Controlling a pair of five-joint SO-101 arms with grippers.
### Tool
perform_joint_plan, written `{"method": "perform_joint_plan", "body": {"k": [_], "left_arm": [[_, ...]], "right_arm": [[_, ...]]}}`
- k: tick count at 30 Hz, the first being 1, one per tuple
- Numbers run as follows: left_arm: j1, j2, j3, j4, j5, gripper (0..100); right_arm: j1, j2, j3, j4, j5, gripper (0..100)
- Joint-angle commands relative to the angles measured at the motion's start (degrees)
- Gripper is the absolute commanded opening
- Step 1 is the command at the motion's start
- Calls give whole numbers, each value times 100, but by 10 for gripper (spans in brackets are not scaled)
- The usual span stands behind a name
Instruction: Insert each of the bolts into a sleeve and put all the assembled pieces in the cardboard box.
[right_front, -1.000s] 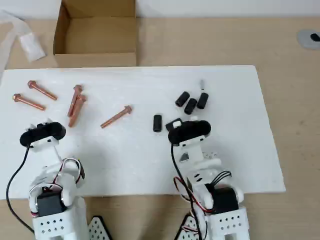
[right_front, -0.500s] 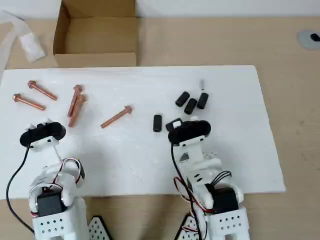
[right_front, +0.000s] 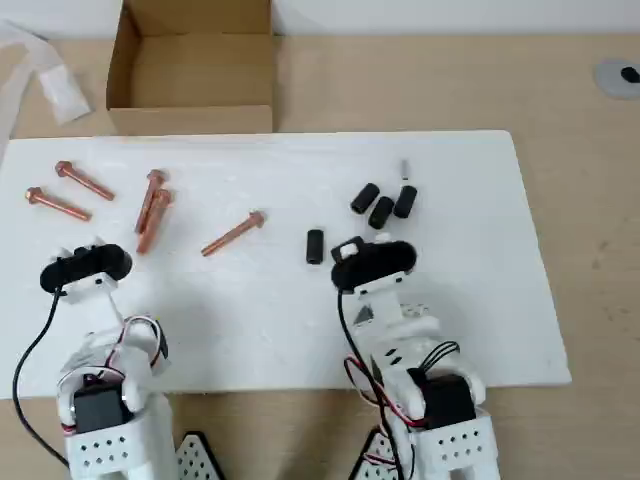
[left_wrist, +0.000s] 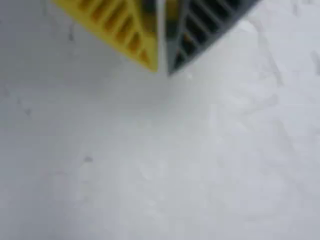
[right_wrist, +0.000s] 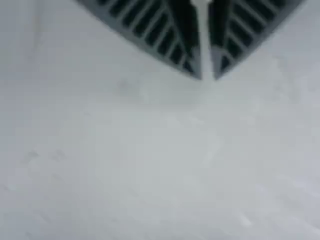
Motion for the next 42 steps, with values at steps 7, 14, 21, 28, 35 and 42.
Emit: {"method": "perform_joint_plan", "body": {"k": [7,14,21,28,35,42], "left_arm": [[-1064,716,-1055,-1618,-105,78],[-1301,4418,-3991,-1653,677,95],[-1415,8611,-7209,-1011,2092,73],[-1591,11881,-10901,888,2620,67],[-1653,14229,-14286,2048,2602,67],[-1662,15881,-15982,2286,2646,67]], "right_arm": [[-66,453,-989,220,44,9],[4,4224,-4295,114,26,9],[-4,7899,-7319,369,53,9],[-180,9771,-9103,1116,62,9],[-259,10695,-9912,1477,1108,9],[-303,10879,-9974,1626,1231,9]]}}
